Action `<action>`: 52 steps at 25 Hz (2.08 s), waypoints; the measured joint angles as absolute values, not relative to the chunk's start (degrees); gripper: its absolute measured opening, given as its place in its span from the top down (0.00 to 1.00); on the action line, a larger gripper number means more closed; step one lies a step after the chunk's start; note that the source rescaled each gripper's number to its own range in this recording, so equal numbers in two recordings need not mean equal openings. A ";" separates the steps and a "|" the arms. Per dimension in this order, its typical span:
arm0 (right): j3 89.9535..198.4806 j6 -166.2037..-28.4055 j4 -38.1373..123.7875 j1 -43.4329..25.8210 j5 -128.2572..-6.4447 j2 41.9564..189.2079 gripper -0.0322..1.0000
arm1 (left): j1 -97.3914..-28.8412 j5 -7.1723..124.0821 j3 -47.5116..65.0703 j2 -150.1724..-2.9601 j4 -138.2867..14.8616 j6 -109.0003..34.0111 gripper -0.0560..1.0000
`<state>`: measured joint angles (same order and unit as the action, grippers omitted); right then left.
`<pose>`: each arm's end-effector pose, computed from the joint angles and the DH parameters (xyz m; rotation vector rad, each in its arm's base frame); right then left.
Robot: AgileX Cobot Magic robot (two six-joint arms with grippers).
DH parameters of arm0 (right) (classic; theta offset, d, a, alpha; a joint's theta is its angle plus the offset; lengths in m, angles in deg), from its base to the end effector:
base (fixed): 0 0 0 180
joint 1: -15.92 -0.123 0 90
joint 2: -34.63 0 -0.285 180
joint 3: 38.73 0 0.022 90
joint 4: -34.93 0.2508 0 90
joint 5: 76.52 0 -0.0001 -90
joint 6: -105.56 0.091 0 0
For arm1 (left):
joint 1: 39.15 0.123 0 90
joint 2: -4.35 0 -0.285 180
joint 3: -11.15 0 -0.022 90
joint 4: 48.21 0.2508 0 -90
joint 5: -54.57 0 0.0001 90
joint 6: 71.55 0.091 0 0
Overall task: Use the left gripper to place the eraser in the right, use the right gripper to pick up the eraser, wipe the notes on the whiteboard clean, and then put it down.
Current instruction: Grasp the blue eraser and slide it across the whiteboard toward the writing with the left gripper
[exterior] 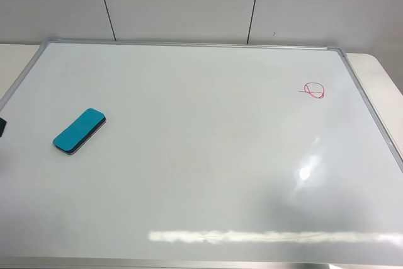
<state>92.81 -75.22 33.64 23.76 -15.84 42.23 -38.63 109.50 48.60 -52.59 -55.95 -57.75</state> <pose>-0.0057 -0.0010 0.2780 0.1267 2.0355 -0.1213 0.1428 -0.0087 0.2870 0.2389 2.5829 -0.0812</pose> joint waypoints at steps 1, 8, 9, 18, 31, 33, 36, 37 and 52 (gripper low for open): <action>92.81 -75.22 33.64 23.76 -15.84 42.23 0.00 | -38.63 109.50 47.83 -56.20 -56.21 -56.16 0.00; 92.81 -75.22 33.64 23.76 -15.84 42.23 0.00 | -38.63 103.52 41.95 -73.09 -56.20 -49.54 0.08; 92.81 -75.22 33.64 23.76 -15.84 42.23 0.00 | -38.63 102.86 41.39 -74.93 -56.03 -49.04 0.11; 92.81 -75.22 33.64 23.76 -15.84 42.23 0.00 | -42.13 98.42 36.19 -89.96 -52.94 -48.83 0.79; 92.81 -75.22 33.64 23.76 -15.84 42.23 0.00 | -46.13 94.70 33.46 -106.35 -52.95 -50.49 0.94; 92.81 -75.22 33.64 23.76 -15.84 42.23 0.00 | -46.13 93.27 33.46 -107.42 -52.51 -50.49 0.94; 92.81 -75.22 33.64 23.76 -15.84 42.23 0.00 | -46.13 92.10 33.42 -108.50 -51.67 -50.54 0.94; 92.81 -75.22 33.64 23.76 -15.84 42.23 0.00 | -46.13 91.97 33.42 -108.64 -51.53 -50.54 0.94; 92.81 -75.22 33.64 23.76 -15.84 42.23 0.00 | -51.86 89.21 32.16 -111.17 -63.04 -68.15 0.94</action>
